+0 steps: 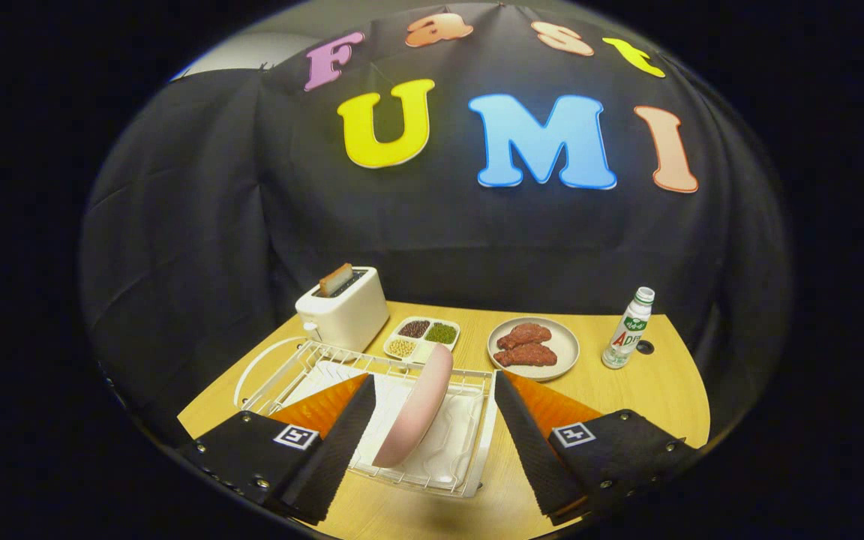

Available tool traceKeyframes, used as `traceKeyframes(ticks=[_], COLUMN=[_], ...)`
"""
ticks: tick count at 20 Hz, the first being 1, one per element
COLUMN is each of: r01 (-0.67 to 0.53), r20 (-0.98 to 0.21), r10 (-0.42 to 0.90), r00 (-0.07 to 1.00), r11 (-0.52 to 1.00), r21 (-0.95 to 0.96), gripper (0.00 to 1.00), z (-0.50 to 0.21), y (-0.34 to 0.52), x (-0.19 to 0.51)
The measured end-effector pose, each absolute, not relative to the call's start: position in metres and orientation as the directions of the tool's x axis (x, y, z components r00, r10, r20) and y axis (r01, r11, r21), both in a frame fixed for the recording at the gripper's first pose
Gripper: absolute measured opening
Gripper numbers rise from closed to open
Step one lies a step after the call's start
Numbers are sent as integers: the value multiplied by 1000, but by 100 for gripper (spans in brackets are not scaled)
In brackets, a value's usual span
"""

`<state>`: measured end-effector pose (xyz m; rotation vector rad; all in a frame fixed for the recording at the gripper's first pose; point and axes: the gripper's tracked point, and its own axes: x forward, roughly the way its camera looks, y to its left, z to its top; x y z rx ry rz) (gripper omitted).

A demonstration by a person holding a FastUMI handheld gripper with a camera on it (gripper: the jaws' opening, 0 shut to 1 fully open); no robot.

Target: Take the plate from the dish rack, then take the spoon from the basket and place it into the plate.

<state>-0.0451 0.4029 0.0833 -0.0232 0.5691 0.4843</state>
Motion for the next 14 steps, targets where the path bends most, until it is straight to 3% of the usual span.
traceKeyframes(ticks=[6, 7, 9, 14], r01=[-454, -446, -429, -384], r20=[-734, -762, -816, -893], r10=[402, 401, 396, 375], r00=[547, 508, 422, 250], r11=[879, 880, 880, 885], r21=[143, 165, 206, 264], gripper=[98, 91, 91, 92], z=[25, 15, -3, -28], y=[430, 436, 441, 456], x=[-21, -19, -18, -26])
